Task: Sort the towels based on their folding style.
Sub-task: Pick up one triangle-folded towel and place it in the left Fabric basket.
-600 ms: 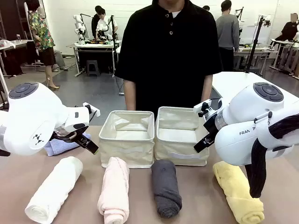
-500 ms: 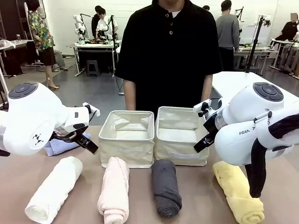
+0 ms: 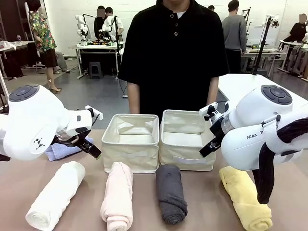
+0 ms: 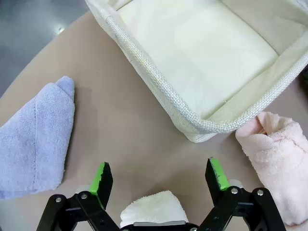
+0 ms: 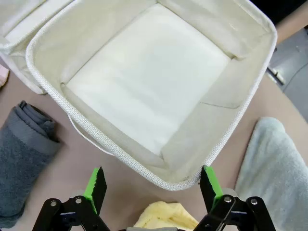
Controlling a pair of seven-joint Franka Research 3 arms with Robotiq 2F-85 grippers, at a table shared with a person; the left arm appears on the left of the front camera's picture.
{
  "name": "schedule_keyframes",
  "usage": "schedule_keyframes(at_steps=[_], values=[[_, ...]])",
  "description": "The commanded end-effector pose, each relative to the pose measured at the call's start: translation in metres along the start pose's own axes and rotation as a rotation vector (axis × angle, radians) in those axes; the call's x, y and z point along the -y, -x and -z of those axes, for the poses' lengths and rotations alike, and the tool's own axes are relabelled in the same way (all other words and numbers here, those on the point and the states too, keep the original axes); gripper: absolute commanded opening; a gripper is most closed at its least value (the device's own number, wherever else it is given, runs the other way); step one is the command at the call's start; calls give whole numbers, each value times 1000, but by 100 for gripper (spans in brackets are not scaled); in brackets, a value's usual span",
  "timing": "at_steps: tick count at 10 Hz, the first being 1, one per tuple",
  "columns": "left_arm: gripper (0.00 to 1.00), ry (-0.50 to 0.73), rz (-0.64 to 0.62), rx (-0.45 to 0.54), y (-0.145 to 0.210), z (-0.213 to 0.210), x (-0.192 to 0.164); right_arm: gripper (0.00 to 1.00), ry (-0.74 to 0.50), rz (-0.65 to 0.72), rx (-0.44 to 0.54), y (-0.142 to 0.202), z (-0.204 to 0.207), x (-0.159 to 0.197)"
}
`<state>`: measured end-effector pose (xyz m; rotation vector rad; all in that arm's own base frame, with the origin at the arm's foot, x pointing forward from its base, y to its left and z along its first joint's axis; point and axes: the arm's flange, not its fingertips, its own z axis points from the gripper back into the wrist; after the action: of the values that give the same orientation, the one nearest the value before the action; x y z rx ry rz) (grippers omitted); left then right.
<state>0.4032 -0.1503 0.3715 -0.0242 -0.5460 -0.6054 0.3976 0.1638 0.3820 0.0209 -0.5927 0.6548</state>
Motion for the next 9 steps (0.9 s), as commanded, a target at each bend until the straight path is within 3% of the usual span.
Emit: schedule_keyframes(at_steps=[1, 9], values=[[100, 0, 0, 0, 0, 0, 0, 100, 0, 0, 0, 0, 0, 0], [100, 0, 0, 0, 0, 0, 0, 100, 0, 0, 0, 0, 0, 0]])
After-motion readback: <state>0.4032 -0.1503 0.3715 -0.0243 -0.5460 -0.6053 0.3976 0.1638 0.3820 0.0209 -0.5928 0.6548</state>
